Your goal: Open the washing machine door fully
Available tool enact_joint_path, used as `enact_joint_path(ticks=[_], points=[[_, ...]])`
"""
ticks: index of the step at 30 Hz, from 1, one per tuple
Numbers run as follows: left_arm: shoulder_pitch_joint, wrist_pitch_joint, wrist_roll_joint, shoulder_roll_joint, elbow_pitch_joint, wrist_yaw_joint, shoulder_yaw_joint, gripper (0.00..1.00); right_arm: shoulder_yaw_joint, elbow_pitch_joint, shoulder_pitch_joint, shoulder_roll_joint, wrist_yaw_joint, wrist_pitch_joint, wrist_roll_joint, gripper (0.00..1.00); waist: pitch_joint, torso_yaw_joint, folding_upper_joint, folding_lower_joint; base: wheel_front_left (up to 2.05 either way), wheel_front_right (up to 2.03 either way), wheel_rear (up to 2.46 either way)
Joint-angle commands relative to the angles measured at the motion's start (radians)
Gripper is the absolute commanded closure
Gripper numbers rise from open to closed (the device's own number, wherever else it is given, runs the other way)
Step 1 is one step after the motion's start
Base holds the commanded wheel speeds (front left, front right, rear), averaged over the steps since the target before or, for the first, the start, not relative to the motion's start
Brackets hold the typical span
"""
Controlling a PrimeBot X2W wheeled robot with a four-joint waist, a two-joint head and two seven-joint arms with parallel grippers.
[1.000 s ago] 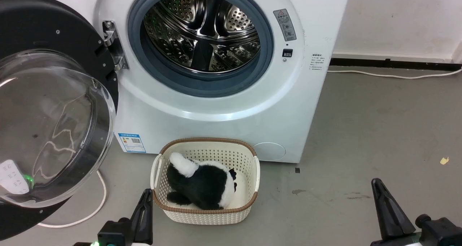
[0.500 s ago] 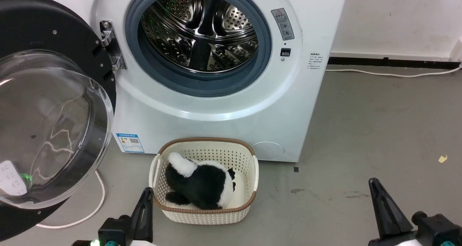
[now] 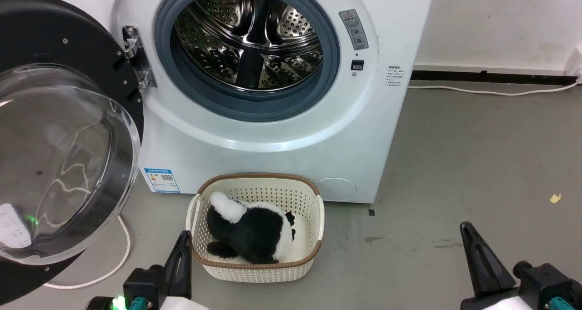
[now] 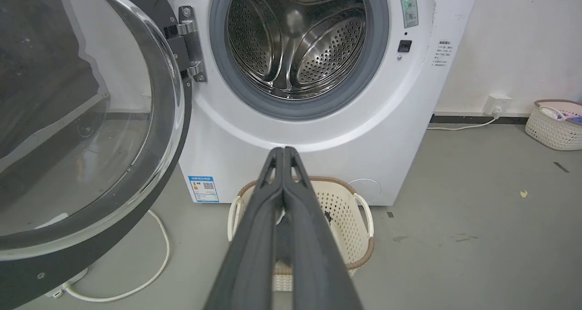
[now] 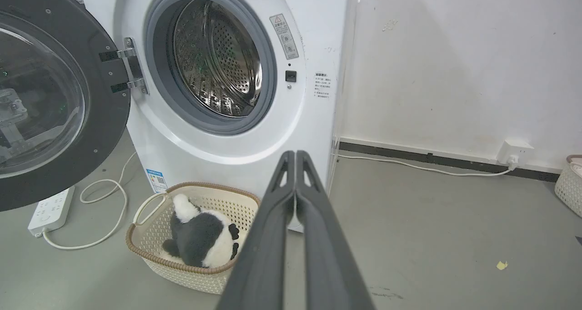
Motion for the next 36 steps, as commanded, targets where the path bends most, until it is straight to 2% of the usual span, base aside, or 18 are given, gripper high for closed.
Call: enact_joint_path(ticks=[1,36], points=[[-0.015,0.007,0.013,-0.009,-0.004,-0.006,0.009,1.00,0.001,0.004,-0.020,0.002,0.000,0.007,-0.007,1.00,0.000,-0.001,0.0000,0.0000,0.00,0.00,0.00],[-0.038,0.071,0.082,-0.051,-0.022,-0.051,0.076,1.00,0.015,0.019,-0.058,0.003,0.000,0.079,-0.027,1.00,0.006,-0.016,0.0000,0.0000,0.00,0.00,0.00]])
